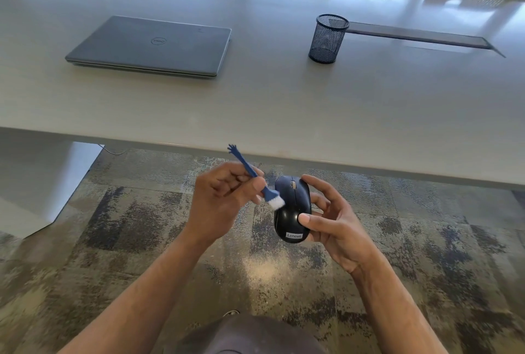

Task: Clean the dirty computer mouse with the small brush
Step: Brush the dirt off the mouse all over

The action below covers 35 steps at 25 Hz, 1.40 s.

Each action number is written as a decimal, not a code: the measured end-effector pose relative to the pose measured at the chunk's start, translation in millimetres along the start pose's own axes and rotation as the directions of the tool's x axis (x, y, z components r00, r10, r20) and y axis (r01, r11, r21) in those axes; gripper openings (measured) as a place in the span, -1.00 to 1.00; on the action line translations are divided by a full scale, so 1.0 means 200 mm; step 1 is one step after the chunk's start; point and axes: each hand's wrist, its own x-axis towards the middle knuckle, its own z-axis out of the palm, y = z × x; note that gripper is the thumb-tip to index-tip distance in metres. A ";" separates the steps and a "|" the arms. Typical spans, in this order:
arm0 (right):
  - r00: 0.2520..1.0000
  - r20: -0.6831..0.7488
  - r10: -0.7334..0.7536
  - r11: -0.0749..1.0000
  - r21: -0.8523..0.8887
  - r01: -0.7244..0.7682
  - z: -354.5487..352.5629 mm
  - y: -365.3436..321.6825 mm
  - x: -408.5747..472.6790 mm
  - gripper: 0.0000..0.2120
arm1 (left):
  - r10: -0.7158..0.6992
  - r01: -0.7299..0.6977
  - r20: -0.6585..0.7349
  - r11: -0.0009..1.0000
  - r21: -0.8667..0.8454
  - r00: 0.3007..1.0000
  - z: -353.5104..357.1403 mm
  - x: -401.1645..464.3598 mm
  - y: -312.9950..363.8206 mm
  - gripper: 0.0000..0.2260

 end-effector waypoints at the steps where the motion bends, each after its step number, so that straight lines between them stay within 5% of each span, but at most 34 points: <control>1: 1.000 0.003 -0.001 1.000 -0.005 0.001 0.00 0.00 0.00 -0.18 | 0.009 -0.010 0.069 1.000 0.011 0.998 0.00 0.00 0.01 -0.90; 4: 1.000 0.014 -0.001 1.000 -0.015 0.001 0.02 0.01 0.01 -0.28 | -0.032 0.020 0.122 0.995 0.101 0.992 0.02 0.02 -0.01 -0.89; 12: 1.000 -0.015 -0.001 0.998 -0.069 0.000 0.03 0.04 0.02 -0.31 | -0.003 0.047 -0.139 0.949 0.312 0.990 0.07 0.16 -0.01 -0.89; 19: 1.000 -0.011 -0.021 0.998 -0.054 0.020 0.03 0.03 0.02 -0.35 | 0.093 -0.173 0.278 0.944 0.280 0.956 0.09 0.04 0.06 -0.91; 26: 0.999 -0.038 -0.017 0.996 -0.085 0.014 0.03 0.04 0.01 -0.35 | 0.105 -0.097 0.004 0.905 0.415 0.994 0.05 0.06 0.01 -0.91; 31: 0.998 -0.049 -0.031 0.997 -0.078 0.027 0.02 0.04 0.02 -0.34 | 0.099 -0.116 0.080 0.965 0.236 0.992 0.07 0.01 0.06 -0.93; 35: 1.000 -0.002 -0.019 0.999 -0.045 0.019 0.04 0.04 0.02 -0.30 | 0.118 -0.146 0.121 0.955 0.260 0.986 0.11 -0.03 0.04 -0.87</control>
